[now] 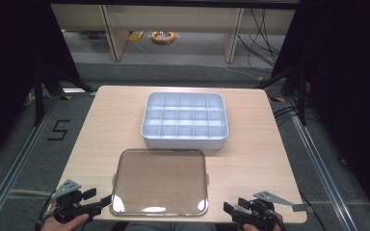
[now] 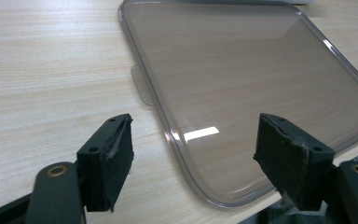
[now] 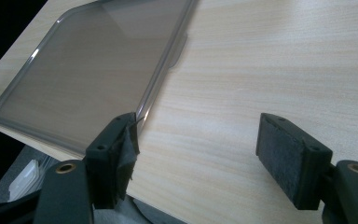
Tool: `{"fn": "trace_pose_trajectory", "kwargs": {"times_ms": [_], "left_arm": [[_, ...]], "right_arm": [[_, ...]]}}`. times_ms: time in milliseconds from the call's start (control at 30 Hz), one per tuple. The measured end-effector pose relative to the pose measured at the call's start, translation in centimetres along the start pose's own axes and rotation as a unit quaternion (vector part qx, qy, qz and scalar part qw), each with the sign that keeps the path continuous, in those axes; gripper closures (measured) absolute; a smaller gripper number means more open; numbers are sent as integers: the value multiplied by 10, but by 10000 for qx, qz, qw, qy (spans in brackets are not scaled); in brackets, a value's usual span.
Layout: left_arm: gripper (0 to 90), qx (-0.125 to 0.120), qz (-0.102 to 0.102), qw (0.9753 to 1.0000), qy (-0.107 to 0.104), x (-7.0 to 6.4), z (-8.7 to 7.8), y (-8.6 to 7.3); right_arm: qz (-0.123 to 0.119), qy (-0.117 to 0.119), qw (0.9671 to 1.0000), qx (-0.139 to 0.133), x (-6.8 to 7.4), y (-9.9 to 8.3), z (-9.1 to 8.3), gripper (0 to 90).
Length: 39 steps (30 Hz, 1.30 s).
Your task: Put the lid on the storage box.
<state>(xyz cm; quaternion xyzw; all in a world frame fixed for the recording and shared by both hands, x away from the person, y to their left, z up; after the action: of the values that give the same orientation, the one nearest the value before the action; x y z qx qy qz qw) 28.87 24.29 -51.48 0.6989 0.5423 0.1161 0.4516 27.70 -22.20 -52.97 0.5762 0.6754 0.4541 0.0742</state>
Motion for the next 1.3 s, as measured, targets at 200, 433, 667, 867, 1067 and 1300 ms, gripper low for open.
{"fn": "trace_pose_trajectory", "kwargs": {"times_ms": [200,433,667,867,1067,1300], "left_arm": [[264,176,-114,9996,-192,-6,7,-3],[256,494,-506,9963,-487,-7,17,-9],[303,839,-643,9932,-483,1,27,-14],[400,941,-623,9924,-483,5,33,-12],[442,1068,-520,9918,-475,6,38,-7],[419,1035,-557,9917,-517,1,46,-3]], "right_arm": [[-36,65,10000,52,1,1,1,307],[222,438,9988,31,9,4,7,256],[271,633,9976,106,17,10,15,261],[-53,653,9976,205,18,15,28,307],[64,753,9965,350,22,16,38,363],[129,880,9948,489,23,21,57,438]]}}
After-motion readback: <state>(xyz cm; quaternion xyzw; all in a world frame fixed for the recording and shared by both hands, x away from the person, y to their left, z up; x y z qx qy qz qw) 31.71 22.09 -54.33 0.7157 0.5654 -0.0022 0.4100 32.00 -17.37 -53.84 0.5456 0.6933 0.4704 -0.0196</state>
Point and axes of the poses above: each handheld gripper's, and its own axes: z roughly forward along the jaws, y roughly out of its top, x roughly to its left, the point moved 5 cm from there along z, roughly forward along the jaws, and after that the axes turned 3 degrees about -x, right-handed, at the moved point
